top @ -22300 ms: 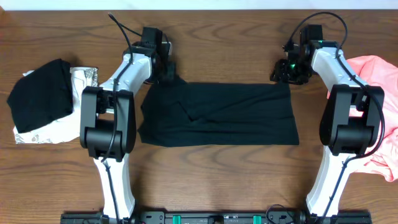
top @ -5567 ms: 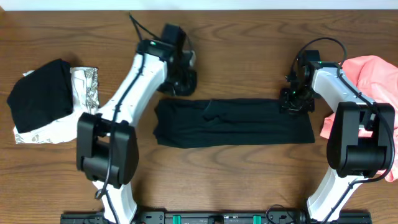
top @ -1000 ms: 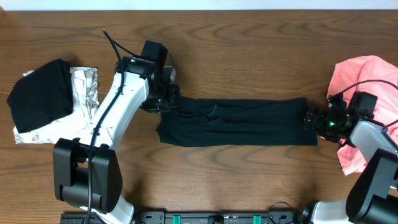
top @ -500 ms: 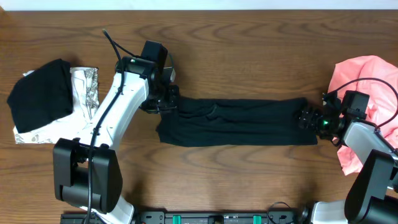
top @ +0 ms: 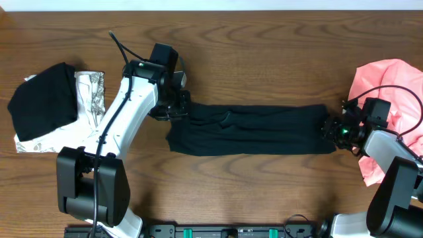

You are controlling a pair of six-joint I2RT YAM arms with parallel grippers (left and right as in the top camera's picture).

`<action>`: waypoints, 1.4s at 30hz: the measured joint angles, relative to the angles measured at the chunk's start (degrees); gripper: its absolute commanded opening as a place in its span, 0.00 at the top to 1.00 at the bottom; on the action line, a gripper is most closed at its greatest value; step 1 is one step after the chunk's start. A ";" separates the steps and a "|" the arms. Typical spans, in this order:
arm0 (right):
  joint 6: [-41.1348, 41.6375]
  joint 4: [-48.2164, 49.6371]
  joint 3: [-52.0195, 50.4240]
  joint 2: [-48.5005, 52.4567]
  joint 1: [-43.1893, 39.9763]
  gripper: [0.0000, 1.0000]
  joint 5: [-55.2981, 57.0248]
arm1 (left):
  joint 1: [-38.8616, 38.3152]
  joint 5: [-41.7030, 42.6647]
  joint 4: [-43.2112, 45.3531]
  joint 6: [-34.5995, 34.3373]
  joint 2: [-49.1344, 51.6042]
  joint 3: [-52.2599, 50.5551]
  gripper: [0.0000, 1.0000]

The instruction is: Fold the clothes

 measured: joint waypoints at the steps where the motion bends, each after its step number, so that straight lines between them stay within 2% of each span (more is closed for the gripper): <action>1: 0.17 0.11 -0.09 0.00 0.00 0.69 0.02 | 0.00 0.02 0.02 0.00 0.00 0.00 0.93; 4: 0.66 0.44 -0.17 0.20 0.00 0.75 0.00 | 0.00 0.00 0.02 0.00 0.00 0.00 0.93; 8: 1.44 1.11 -0.57 0.48 0.02 0.94 0.04 | 0.00 0.00 0.00 0.00 0.00 0.00 0.93; 10: 1.64 1.55 -0.74 0.63 0.02 0.99 -0.11 | 0.00 0.02 0.00 0.00 0.00 0.00 0.93; 16: 2.29 3.02 -0.87 0.85 0.00 0.99 -0.35 | 0.00 0.02 0.00 0.00 0.00 0.00 0.93; 20: 2.36 -0.26 1.49 1.81 -0.24 0.99 0.26 | 0.00 0.02 -0.02 0.00 0.00 0.00 0.93; 33: 0.81 -16.50 23.80 3.15 -5.44 0.99 6.19 | 0.00 0.02 -0.02 0.00 0.00 0.00 0.93; 42: -2.73 -22.86 29.16 3.15 -5.81 0.99 9.97 | 0.00 0.02 0.09 0.00 0.00 0.00 0.92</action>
